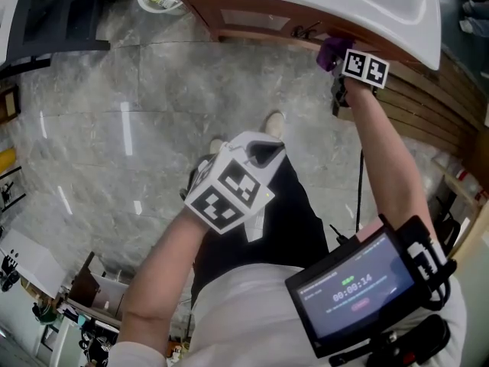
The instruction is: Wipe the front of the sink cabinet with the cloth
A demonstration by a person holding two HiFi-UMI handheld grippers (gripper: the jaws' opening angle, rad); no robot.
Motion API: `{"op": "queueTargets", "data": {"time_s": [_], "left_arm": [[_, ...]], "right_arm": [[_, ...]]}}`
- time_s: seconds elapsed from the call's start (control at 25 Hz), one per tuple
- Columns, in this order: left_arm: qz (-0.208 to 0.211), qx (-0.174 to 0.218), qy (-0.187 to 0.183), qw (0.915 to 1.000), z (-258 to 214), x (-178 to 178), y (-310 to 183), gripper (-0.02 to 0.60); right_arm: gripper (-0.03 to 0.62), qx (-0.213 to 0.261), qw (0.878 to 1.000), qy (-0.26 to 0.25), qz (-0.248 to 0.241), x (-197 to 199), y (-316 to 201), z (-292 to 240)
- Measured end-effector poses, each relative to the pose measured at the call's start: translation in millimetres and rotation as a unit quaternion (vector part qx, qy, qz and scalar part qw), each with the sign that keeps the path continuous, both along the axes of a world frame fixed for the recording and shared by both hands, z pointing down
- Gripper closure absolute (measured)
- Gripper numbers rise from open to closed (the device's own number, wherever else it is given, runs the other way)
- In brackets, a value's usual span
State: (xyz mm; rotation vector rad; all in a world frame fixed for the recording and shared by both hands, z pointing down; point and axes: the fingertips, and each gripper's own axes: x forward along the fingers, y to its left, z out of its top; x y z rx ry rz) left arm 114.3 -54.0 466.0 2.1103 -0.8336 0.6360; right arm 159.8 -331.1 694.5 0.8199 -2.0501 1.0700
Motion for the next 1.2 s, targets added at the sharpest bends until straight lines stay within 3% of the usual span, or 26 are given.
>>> {"op": "queueTargets", "data": {"time_s": [0.88,1.2], "left_arm": [[-0.042,0.011,0.006,0.9990,-13,-45,38,0.574],[-0.062,0.012,0.007,0.9980,-8,-62,58,0.574]], "right_arm": [[0.513,-0.009,0.999,-0.023,-0.033,-87,48,-20],[0.513,-0.002,0.997,-0.012,-0.072,-132,68,-14]]}}
